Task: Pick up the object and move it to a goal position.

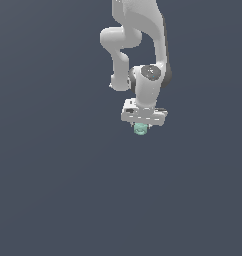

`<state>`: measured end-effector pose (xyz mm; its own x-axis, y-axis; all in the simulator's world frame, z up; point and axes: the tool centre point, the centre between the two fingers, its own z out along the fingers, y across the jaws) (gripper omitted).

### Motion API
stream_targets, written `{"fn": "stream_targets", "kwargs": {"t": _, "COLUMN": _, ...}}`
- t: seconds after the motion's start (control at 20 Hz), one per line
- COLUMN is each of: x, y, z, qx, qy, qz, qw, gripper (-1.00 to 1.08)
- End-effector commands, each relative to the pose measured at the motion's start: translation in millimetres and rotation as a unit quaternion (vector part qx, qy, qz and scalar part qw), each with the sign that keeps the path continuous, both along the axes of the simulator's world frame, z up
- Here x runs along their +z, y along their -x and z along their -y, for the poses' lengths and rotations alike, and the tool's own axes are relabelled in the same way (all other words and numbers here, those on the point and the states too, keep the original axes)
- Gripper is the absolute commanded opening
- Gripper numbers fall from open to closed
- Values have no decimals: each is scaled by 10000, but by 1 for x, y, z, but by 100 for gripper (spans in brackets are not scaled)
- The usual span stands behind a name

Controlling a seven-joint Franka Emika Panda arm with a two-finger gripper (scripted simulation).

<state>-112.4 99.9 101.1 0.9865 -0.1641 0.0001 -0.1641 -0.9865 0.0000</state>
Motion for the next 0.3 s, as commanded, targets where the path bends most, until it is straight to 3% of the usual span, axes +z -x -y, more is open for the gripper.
{"fn": "stream_targets", "kwargs": {"t": 0.0, "x": 3, "y": 6, "z": 0, "qx": -1, "qy": 1, "qz": 0, "qw": 10000, "gripper": -100}}
{"fn": "stream_targets", "kwargs": {"t": 0.25, "x": 6, "y": 10, "z": -1, "qx": -1, "qy": 1, "qz": 0, "qw": 10000, "gripper": -100}}
